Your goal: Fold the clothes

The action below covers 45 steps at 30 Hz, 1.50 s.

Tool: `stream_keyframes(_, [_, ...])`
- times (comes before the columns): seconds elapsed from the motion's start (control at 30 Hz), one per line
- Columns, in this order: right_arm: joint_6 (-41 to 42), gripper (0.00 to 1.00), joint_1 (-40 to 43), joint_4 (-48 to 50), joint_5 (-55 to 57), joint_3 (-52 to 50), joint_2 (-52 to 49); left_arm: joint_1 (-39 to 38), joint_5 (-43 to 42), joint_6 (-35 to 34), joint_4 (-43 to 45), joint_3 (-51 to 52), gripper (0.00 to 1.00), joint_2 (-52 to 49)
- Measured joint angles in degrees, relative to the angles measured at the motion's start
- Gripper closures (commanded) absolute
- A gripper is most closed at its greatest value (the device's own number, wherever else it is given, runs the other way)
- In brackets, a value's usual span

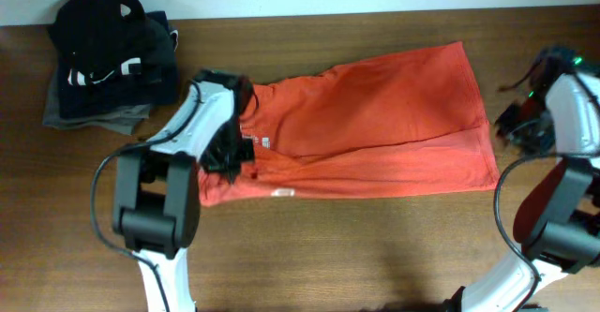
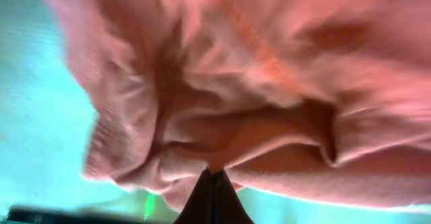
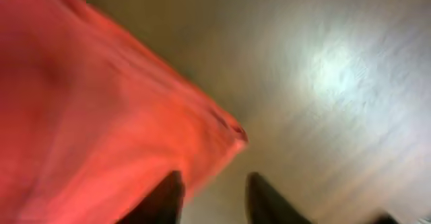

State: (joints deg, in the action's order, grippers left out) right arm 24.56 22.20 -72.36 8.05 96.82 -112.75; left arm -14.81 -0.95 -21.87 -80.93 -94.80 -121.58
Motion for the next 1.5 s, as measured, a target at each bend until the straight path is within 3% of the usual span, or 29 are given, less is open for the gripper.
stream_keyframes(0.07, [-1.99,0.11,0.0,3.02,-1.6,5.27,0.2,0.68,0.42,-0.42,1.51,-2.8,0.83,0.92])
stream_keyframes(0.23, [-5.31,0.04,0.0,9.14,-5.9,10.93,0.2,3.04,1.01,-0.92,5.92,-7.8,0.82,1.27])
stream_keyframes(0.33, [-6.19,0.01,0.0,10.29,-7.52,12.13,0.33,4.13,1.03,-0.87,3.85,-8.57,0.66,1.27])
stream_keyframes(0.47, [-6.88,0.01,0.0,12.31,-8.55,12.15,0.31,4.33,0.98,-0.87,4.35,-8.57,0.54,1.27])
stream_keyframes(0.6, [-7.23,0.01,0.0,17.84,-10.45,12.15,0.31,4.28,1.01,-0.02,13.92,-8.61,0.45,1.27])
stream_keyframes(0.83, [-7.93,0.01,-0.17,26.27,-14.53,12.15,-1.49,5.4,0.79,0.81,34.32,-8.92,0.42,1.18])
stream_keyframes(1.2, [-11.32,0.01,-6.97,30.95,-15.47,12.15,-10.12,14.99,-5.44,7.17,48.96,-9.31,0.4,-7.56])
stream_keyframes(1.5, [-11.72,0.01,-9.38,30.36,-13.25,12.15,-10.21,12.79,-12.61,11.26,54.77,-9.35,0.39,-13.27])
